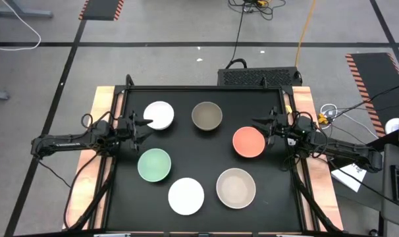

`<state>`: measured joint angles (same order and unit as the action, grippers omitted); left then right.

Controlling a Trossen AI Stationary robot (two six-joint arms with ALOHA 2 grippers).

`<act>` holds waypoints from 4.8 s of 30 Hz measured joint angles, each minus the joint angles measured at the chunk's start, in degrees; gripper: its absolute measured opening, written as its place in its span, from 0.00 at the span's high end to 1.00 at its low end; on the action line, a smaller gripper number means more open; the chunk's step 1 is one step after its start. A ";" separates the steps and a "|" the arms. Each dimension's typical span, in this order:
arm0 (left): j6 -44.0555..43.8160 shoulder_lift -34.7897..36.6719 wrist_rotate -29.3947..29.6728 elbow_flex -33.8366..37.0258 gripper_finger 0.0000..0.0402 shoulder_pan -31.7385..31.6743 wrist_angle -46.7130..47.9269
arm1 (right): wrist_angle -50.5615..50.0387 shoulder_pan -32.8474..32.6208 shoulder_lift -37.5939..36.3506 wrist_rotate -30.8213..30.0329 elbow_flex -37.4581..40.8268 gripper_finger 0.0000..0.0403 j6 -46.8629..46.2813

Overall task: Nest bowls inside each other
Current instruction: Stack the light orange bowl on top of the light brown bowl

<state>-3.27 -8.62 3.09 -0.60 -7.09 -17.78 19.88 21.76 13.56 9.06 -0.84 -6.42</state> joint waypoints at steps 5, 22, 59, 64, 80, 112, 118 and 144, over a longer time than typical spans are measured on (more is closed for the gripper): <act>-0.82 0.00 -0.36 0.00 0.40 0.00 -0.06 | 0.70 -0.11 0.04 0.20 -0.01 0.71 -1.27; 11.14 0.02 2.97 -11.32 0.40 -0.02 10.86 | -15.56 5.98 -0.02 -4.73 -11.17 0.71 3.29; 10.47 0.11 11.78 -11.28 0.40 -0.04 14.75 | -39.32 26.27 17.81 16.59 -27.34 0.49 -20.17; 10.49 0.11 11.78 -11.26 0.40 -0.04 15.88 | -52.03 26.27 24.18 16.60 -32.11 0.48 -15.86; 10.19 0.11 11.78 -11.26 0.40 -0.07 16.39 | -63.22 20.23 34.82 17.94 -36.00 0.49 -7.69; 10.29 0.11 9.18 -11.24 0.40 -0.07 17.52 | -60.36 15.23 41.66 13.70 -35.97 0.49 -7.87; 10.29 0.11 9.18 -11.23 0.40 -0.07 17.95 | -54.28 15.28 41.64 18.29 -35.96 0.49 -8.56; 9.81 0.11 9.20 -11.23 0.40 -0.04 19.43 | -67.26 14.52 43.80 8.66 -40.26 0.49 -1.21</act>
<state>6.55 -8.51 12.29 -11.84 -7.14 1.65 -47.38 36.28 57.36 17.72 -41.10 -7.63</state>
